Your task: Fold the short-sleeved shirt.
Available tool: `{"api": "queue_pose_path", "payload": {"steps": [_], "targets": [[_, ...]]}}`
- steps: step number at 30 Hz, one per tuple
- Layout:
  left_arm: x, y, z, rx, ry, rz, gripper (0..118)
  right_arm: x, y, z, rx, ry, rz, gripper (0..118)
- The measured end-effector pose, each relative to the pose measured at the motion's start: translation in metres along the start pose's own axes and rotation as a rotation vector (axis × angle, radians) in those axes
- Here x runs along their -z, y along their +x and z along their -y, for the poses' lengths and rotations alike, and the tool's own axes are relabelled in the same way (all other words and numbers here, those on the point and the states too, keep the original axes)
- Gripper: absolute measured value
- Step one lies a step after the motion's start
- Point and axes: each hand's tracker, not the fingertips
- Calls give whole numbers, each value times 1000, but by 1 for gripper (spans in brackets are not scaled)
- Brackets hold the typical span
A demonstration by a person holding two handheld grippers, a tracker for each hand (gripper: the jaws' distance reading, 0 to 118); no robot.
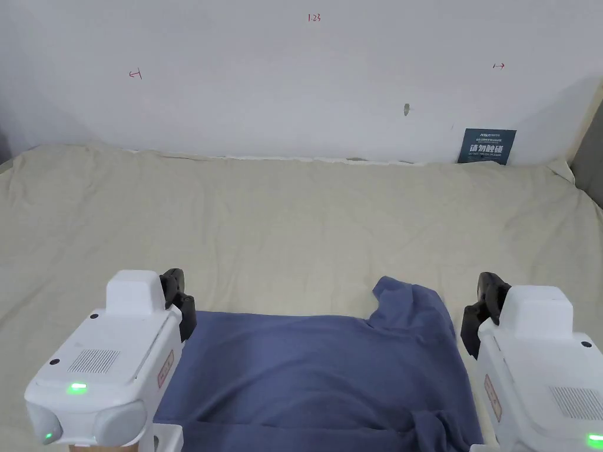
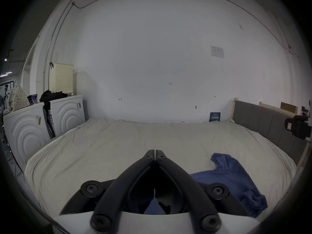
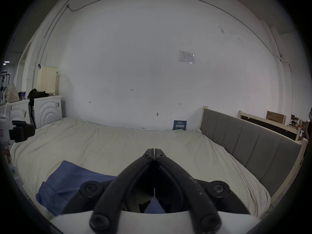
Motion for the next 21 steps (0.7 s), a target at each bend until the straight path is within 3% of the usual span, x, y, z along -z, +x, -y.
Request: {"api": "queue_pose_path", "payload": {"steps": [9, 18, 19, 20, 21], "targets": [[129, -37, 5, -35, -294, 95, 0, 56, 3, -11, -2, -32, -17, 2], [258, -83, 51, -126, -636, 50, 5, 120, 10, 16, 4, -95, -23, 2], [268, -86, 59, -152, -659, 36, 17, 122, 10, 20, 4, -102, -25, 2], [277, -88, 67, -169, -683, 32, 41, 127, 11, 23, 4, -112, -24, 2], [284, -88, 73, -177, -716, 29, 82, 132, 13, 26, 6, -123, -22, 2]]}}
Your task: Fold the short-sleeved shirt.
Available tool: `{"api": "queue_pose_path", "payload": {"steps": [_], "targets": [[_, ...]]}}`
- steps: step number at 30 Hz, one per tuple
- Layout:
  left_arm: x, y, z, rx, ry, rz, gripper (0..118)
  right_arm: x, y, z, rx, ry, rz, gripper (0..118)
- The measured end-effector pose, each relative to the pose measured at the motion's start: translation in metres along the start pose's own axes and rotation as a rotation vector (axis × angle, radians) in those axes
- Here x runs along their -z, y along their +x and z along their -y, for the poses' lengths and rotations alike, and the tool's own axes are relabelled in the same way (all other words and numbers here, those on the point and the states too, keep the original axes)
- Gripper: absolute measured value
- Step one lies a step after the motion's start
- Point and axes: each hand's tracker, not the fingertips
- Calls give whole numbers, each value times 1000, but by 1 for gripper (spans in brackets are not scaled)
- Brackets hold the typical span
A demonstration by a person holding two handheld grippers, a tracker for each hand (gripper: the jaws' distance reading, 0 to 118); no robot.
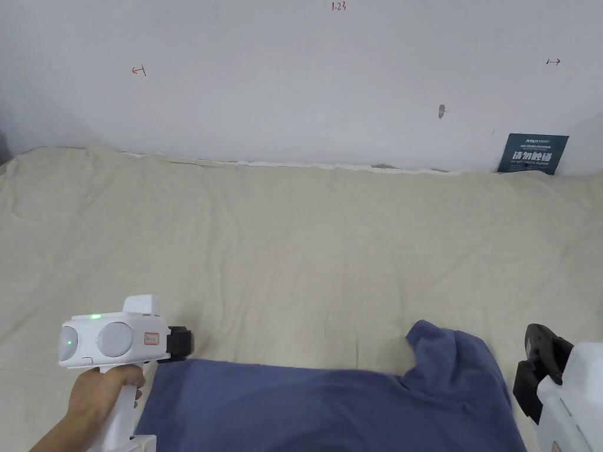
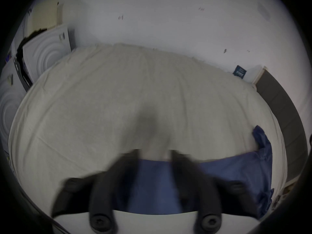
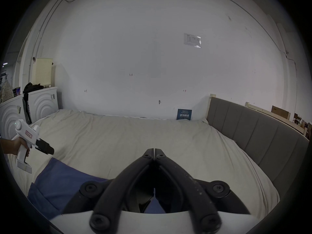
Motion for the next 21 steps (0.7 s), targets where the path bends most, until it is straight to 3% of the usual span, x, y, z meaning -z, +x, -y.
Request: {"api": "queue_pose_path", "payload": {"steps": [1, 2, 3, 6, 9, 11, 12, 13, 19, 20, 21], "targets": [[8, 0, 0, -5, -31, -19, 105, 6, 2, 3, 2, -15, 1, 2], [17, 1, 3, 0, -59, -47, 114, 3, 0, 2, 3, -27, 4, 2], [22, 4, 8, 13, -32, -72, 111, 8, 1, 5, 5, -41, 5, 2], [34, 5, 17, 39, -49, -94, 86, 20, 7, 13, 17, -77, 5, 2], [30, 16, 28, 75, -67, -86, 72, 32, 14, 19, 26, -106, 4, 2], [23, 22, 30, 94, -42, -71, 42, 47, 19, 35, 32, -129, 2, 2], [19, 26, 30, 103, -39, -70, 13, 53, 22, 37, 38, -143, 1, 2], [20, 23, 24, 115, -19, -50, 3, 60, 25, 39, 50, -163, -2, 2], [6, 27, 26, 146, 65, -40, 2, 128, 40, 52, 115, -351, -19, 6], [-3, 27, 25, 133, 89, -14, 2, 143, 42, 58, 120, -404, -28, 17], [-19, 32, 25, 133, 102, -2, 2, 155, 44, 62, 134, -440, -25, 37]]}}
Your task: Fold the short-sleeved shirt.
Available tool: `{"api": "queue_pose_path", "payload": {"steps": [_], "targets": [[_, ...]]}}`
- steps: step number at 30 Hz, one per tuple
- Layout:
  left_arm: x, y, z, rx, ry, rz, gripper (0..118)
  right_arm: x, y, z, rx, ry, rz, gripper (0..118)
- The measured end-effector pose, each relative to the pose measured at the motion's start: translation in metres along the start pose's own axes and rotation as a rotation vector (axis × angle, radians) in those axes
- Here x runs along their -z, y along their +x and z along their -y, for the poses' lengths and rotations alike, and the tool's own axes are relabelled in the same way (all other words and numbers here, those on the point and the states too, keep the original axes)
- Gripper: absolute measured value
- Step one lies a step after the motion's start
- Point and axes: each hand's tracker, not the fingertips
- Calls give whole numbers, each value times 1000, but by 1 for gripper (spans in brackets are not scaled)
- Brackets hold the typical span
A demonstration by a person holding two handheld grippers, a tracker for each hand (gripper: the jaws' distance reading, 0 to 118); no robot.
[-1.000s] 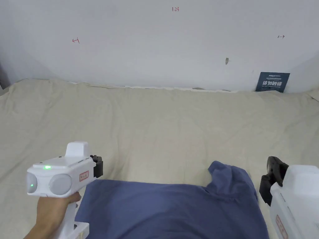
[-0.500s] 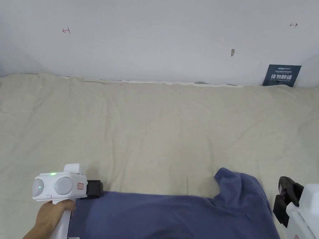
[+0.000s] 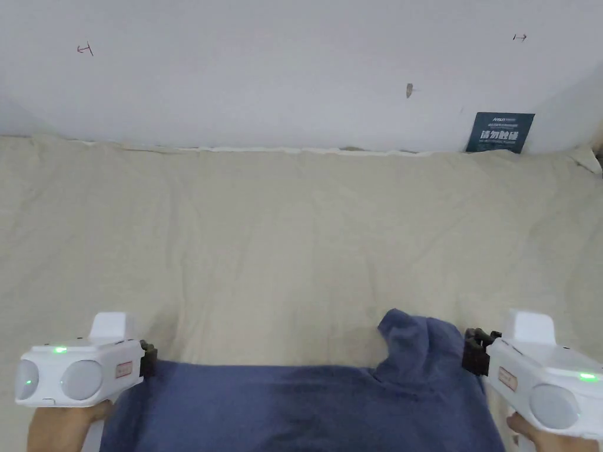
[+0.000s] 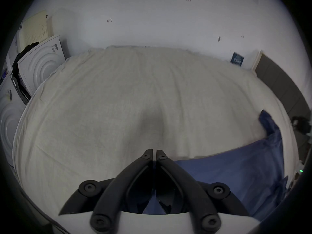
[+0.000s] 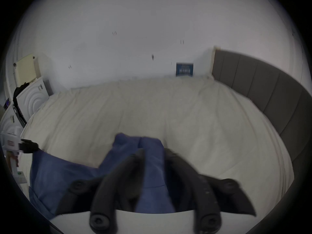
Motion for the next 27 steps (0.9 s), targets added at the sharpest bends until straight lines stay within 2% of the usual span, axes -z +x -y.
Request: {"api": "queue_pose_path", "payload": {"steps": [1, 3, 4, 5, 7, 8, 9, 10, 11, 12, 13, 14, 18, 22, 27], "targets": [[-8, 0, -1, 1, 14, 10, 2, 13, 0, -2, 13, -40, 4, 54], [-24, 2, -5, 7, 29, 30, 2, 44, 5, -2, 24, -166, 2, 94], [-33, 5, -8, 7, 34, 35, 2, 51, 4, 1, 21, -188, 2, 104], [-38, 5, -9, 9, 39, 39, 2, 59, 3, 3, 3, -225, 7, 107], [-45, 3, -11, 8, 49, 46, 2, 68, 0, 10, -31, -254, 62, 99], [-32, -4, -7, 8, 50, 50, 2, 70, -1, 14, -59, -274, 60, 88], [-33, -6, -6, 8, 49, 50, 2, 68, -3, 18, -79, -277, 36, 69], [-34, -7, -5, 10, 48, 49, 2, 64, -5, 22, -81, -264, 32, 65], [-37, -7, -7, 14, 45, 45, 2, 55, -6, 22, -78, -216, 41, 53], [-39, -8, -6, 16, 43, 40, 2, 45, -10, 21, -75, -224, 48, 24], [-40, -9, -4, 15, 43, 36, 2, 39, -12, 20, -97, -215, 74, 4], [-42, -10, -2, 10, 42, 32, 2, 30, -11, 19, -118, -196, 26, 4], [-58, -14, 8, 3, 55, 17, 2, -19, -12, 11, -103, -85, -1, 4], [-92, -16, 20, -17, 79, 9, 2, -85, -8, 12, -140, 15, -42, 4], [-146, -30, 49, -24, 102, -2, 2, -163, 6, 38, -117, 76, -99, 4]]}}
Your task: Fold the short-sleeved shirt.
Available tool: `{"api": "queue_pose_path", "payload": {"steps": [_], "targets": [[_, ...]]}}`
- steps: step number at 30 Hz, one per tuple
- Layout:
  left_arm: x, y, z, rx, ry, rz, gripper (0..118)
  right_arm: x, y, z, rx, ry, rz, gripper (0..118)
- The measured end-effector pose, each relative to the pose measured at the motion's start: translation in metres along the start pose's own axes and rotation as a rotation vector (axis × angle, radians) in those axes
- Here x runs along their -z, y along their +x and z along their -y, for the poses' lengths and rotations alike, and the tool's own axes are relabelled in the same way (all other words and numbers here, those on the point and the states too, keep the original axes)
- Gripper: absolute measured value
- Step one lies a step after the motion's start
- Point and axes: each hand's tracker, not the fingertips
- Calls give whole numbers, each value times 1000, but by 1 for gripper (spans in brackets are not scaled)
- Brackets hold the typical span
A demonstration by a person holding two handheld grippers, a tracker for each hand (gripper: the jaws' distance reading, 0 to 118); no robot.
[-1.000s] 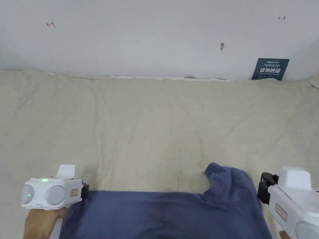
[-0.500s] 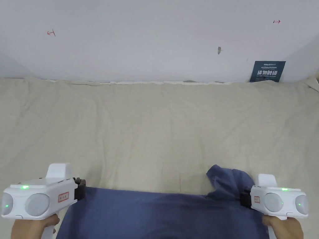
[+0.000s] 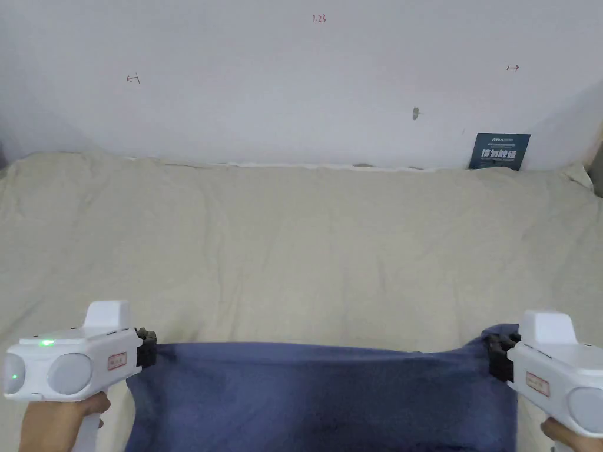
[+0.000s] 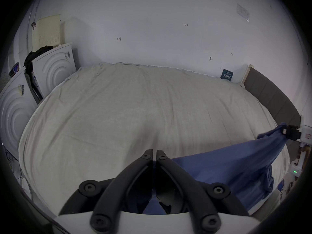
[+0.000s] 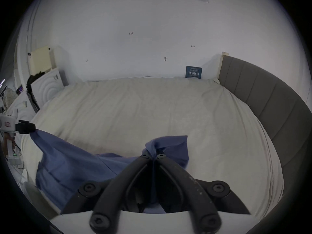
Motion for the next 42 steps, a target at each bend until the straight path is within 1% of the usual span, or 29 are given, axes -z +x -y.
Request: {"api": "queue_pose_path", "payload": {"steps": [4, 7, 13, 15, 18, 21, 22, 23, 24, 25, 26, 27, 28, 29, 30, 31, 32, 37, 39, 41, 42], "targets": [[-34, -11, 32, -2, -8, 7, 2, -40, 4, 38, 34, -11, -57, 4], [-53, -16, 66, 1, -51, 10, 2, -64, -1, 73, 67, -40, -73, 4], [-50, -24, 134, -21, -147, -9, 2, -66, -2, 146, 131, -142, -45, 4], [-45, -23, 152, -23, -189, -27, 2, -64, -6, 167, 136, -173, -11, 4], [-47, -15, 172, -15, -228, -42, 2, -52, -9, 189, 141, -209, 21, 4], [-35, -16, 184, -9, -270, -63, 3, -52, -14, 191, 165, -236, 37, 4], [-36, -15, 184, -15, -259, -68, 7, -53, -15, 190, 167, -234, 38, 5], [-39, -15, 181, -32, -245, -75, 22, -57, -16, 185, 169, -231, 39, 9], [-42, -14, 177, -58, -238, -75, 60, -61, -17, 180, 169, -224, 42, 27], [-45, -14, 171, -87, -224, -66, 90, -67, -18, 173, 173, -192, 38, 48], [-49, -14, 166, -109, -208, -58, 106, -75, -20, 162, 167, -167, 41, 64], [-54, -12, 159, -122, -195, -49, 111, -79, -21, 153, 161, -148, 44, 72], [-61, -9, 151, -133, -162, -32, 111, -85, -23, 142, 151, -118, 47, 72], [-71, -6, 141, -134, -97, -16, 118, -92, -25, 129, 139, -67, 49, 90], [-81, 0, 129, -128, -30, -10, 117, -96, -23, 119, 130, -1, 56, 103], [-89, 5, 119, -116, 9, -5, 115, -103, -26, 107, 115, 48, 58, 105], [-98, 12, 107, -102, 50, 0, 115, -110, -29, 93, 97, 99, 55, 105], [-147, 50, 58, -22, 354, -7, 115, -147, -50, 37, 40, 342, 74, 105], [-161, 64, 45, 10, 465, -9, 115, -156, -62, 22, 6, 425, 116, 105], [-171, 76, 37, 30, 534, -18, 115, -162, -69, 15, -19, 478, 158, 105], [-174, 82, 34, 36, 560, -23, 113, -163, -74, 13, -36, 502, 173, 102]]}}
